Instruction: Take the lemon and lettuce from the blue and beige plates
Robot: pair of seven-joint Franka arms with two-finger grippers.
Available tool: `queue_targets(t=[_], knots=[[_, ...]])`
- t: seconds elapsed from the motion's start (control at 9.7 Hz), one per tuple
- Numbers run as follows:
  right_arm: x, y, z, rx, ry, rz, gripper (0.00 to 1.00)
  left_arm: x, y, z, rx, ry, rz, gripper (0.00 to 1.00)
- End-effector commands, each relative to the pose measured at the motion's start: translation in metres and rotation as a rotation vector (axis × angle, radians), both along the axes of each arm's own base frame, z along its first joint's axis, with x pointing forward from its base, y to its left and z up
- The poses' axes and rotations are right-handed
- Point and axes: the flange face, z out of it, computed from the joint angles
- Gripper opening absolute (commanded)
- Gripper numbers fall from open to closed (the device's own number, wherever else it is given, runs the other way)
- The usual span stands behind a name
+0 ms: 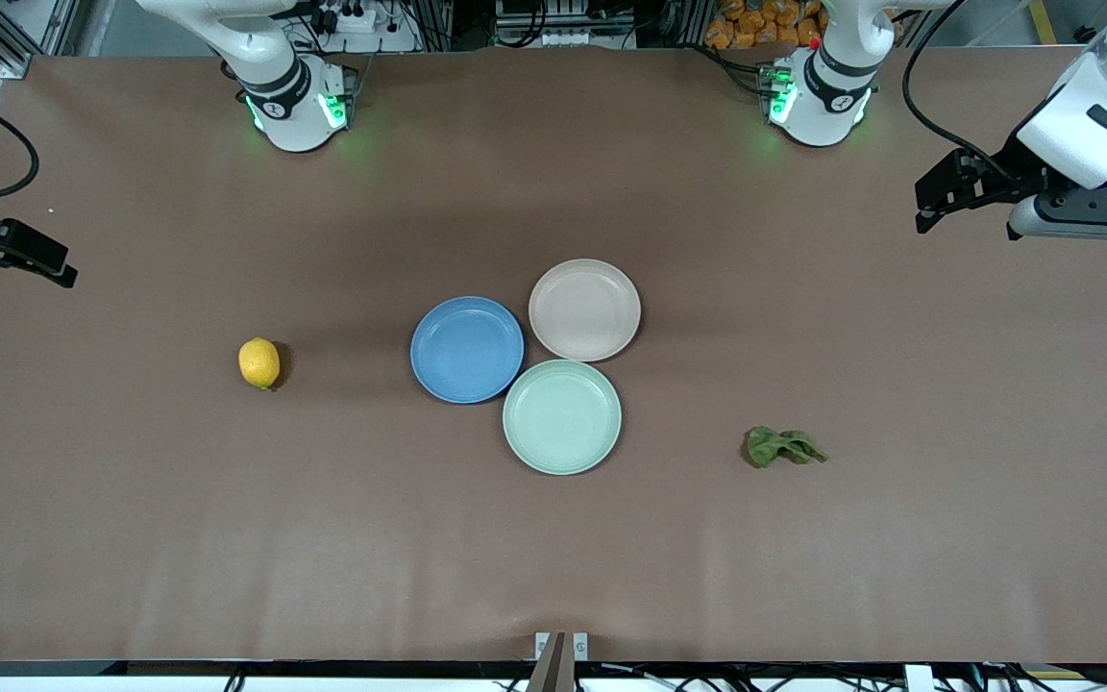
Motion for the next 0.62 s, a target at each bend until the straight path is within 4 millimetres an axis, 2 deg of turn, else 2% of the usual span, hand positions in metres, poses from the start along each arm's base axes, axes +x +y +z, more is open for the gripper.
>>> queue_targets(t=[0.0,0.52], knots=[[0.0014,-0.0032,0.0022,0.010,0.001,-0.018,1.00,0.0003,0.0020,0.0033,-0.010,0.008,-0.020,1.00],[0.0027,-0.0054,0.0002,0.015,0.004,-0.021,1.00,0.0002,0.0012,0.0033,-0.010,0.008,-0.020,1.00]])
